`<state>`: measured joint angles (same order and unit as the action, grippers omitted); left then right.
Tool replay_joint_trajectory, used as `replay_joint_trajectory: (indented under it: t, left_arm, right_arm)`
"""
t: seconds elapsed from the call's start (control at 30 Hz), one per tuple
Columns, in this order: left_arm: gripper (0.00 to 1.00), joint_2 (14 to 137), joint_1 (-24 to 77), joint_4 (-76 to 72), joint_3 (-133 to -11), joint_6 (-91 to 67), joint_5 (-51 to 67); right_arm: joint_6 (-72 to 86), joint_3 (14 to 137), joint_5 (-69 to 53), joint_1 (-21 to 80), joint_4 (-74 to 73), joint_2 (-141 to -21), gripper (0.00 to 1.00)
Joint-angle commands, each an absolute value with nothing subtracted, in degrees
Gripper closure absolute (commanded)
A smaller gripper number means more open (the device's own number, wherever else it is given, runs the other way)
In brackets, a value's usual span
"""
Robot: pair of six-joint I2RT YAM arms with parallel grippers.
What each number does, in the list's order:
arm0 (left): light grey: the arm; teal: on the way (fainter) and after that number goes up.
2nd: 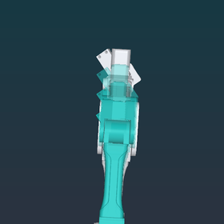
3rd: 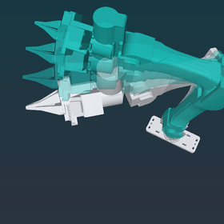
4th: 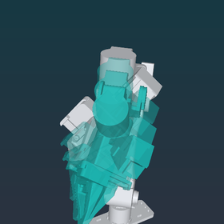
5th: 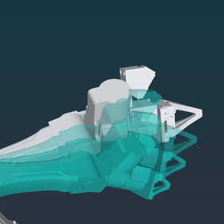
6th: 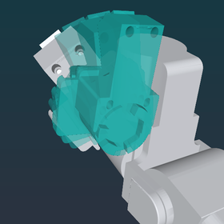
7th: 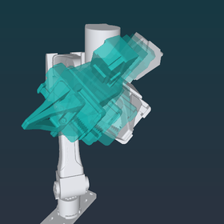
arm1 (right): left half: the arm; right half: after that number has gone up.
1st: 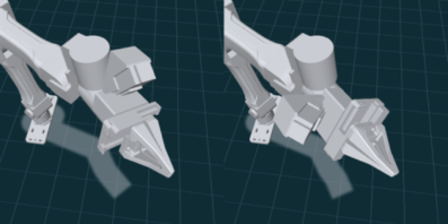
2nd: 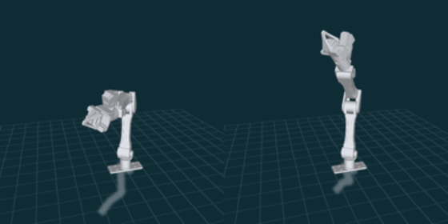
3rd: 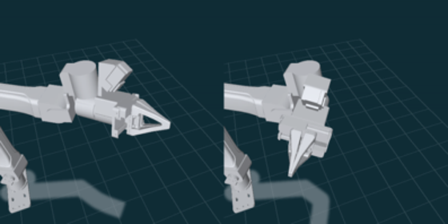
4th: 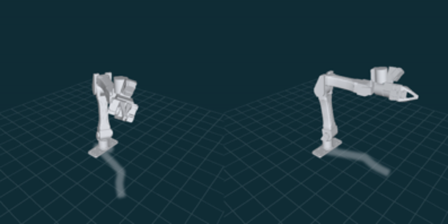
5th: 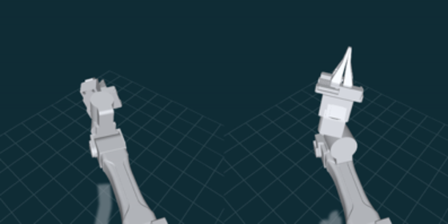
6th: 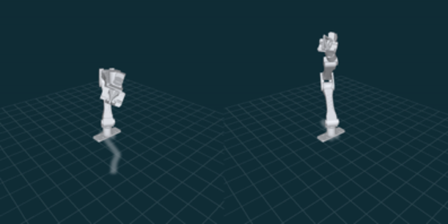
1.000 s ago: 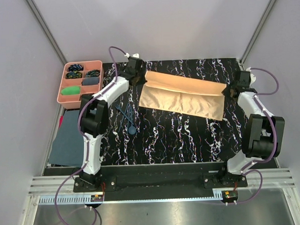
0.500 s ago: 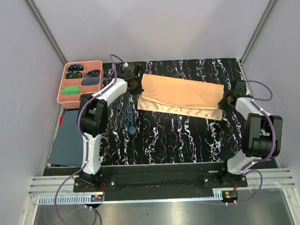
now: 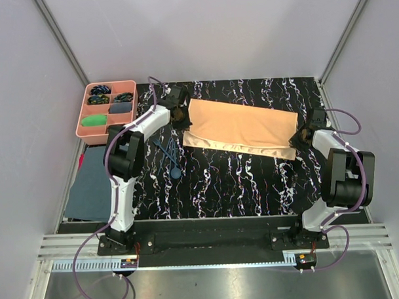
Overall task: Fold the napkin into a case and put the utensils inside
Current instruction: Fold and flatten the napkin at the center of the board.
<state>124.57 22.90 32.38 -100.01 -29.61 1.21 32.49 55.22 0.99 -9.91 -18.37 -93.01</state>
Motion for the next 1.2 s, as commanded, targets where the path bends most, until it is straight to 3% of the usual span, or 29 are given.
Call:
replay_joint_trajectory:
  t: [0.0,0.5,1.17]
  left_arm:
    - [1.0,125.33,22.59,33.83,-99.76,-29.71,1.67]
    - [1.0,118.48,22.5,35.33,-95.54,-30.85,1.05]
    - [1.0,115.4,25.31,35.42,-90.79,-31.99,7.47]
  right_arm:
    - [31.2,54.93,2.37,-10.11,-18.46,-93.25,0.99]
    - [30.41,54.76,5.27,-10.55,-20.39,-90.62,1.0]
    - [32.87,54.14,5.18,-11.51,-22.06,-98.26,1.0]
